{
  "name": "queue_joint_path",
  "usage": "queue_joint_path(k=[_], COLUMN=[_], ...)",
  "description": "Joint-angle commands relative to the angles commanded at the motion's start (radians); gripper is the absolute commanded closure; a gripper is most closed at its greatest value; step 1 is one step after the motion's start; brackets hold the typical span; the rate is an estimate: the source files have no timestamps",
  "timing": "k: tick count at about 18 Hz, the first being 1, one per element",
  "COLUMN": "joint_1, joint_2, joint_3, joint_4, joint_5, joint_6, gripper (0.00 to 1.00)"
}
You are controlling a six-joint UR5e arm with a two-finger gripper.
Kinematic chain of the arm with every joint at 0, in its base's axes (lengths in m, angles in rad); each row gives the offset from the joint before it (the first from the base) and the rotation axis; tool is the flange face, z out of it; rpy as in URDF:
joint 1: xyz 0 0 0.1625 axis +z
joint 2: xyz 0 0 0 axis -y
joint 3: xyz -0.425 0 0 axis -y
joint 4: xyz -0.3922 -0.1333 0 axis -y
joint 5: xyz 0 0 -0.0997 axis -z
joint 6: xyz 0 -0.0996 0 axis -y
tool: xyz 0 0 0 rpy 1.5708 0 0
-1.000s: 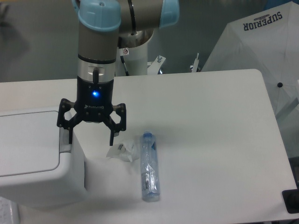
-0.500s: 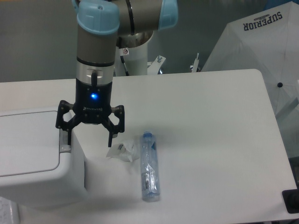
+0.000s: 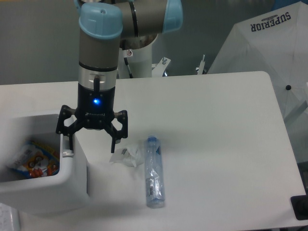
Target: Open the trash can
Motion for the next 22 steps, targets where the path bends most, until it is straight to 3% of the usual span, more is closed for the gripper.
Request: queue_joint_path(k=[4,8,14,17,22], joint_1=[0.0,0.012,0.083,0.109,0.118], joint_2=[0.005,0.0,0.006,0.009,0.0], joint_3=[0.023,0.113,0.175,0.163,0.163], joint_4=[0.002,0.0,-0.005,-0.017,-0.015], joint_5=[0.0,0.005,0.026,0.158,0.218], joint_6=[0.009,0.029,0.198,0.334,0.402], gripper=[0.0,0.0,0.0,0.0,0.0])
